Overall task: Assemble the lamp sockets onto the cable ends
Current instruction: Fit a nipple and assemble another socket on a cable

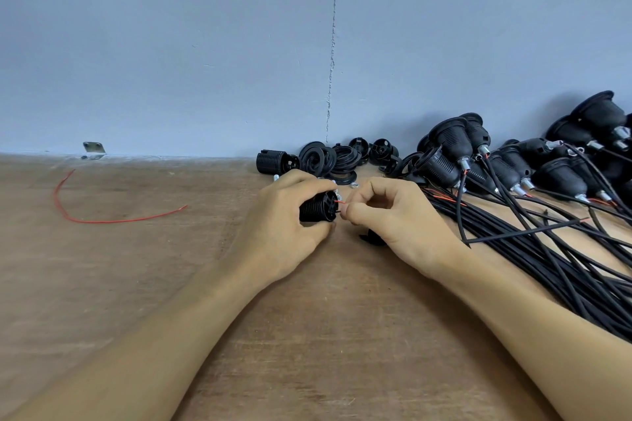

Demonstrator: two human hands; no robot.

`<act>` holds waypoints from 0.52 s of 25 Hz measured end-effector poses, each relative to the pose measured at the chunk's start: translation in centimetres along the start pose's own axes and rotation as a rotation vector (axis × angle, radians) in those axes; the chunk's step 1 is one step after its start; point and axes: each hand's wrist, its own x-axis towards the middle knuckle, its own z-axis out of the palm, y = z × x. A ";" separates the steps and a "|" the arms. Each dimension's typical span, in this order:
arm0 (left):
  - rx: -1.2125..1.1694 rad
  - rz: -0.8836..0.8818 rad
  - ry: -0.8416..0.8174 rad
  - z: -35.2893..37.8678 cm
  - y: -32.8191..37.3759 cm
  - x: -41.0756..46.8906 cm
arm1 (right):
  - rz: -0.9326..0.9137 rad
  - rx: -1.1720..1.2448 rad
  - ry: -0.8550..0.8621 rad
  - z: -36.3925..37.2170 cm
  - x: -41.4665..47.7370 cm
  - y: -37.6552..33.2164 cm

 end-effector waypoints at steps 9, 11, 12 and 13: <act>-0.030 -0.076 -0.009 0.1 0.7 -0.3 | -0.096 -0.156 0.087 0.4 -0.6 -0.2; -0.049 -0.070 -0.058 0.2 0.6 -0.3 | -0.103 -0.173 0.081 0.4 -0.6 -0.2; -0.056 -0.065 -0.081 0.2 0.5 -0.4 | -0.106 -0.194 0.082 0.4 -0.5 -0.1; -0.064 -0.058 -0.097 0.2 0.5 -0.4 | -0.106 -0.214 0.083 0.4 -0.5 -0.1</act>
